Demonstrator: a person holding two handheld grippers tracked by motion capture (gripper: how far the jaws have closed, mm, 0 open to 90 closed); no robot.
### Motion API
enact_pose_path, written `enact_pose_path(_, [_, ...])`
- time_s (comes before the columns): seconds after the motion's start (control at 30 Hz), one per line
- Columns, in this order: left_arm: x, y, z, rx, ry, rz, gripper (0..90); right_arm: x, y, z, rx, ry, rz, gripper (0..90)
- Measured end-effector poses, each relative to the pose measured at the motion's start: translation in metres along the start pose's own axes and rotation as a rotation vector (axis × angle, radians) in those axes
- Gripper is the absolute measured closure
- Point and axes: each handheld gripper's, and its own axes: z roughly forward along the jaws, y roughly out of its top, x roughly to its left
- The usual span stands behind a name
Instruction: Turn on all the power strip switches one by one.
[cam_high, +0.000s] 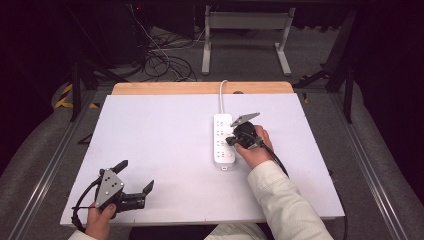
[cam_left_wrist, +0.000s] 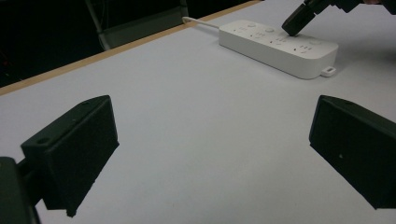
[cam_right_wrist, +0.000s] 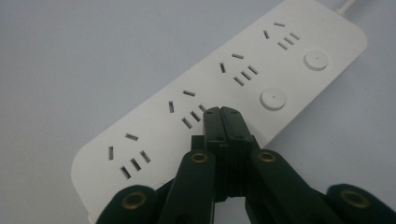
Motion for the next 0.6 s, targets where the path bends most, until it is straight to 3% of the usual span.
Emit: enact_pose_path(0.6, [-0.001,0.0,0.0,0.001,0.002,-0.001,1.6,-0.0001,0.0001,0.001,0.01,-0.003,0.008,90.0])
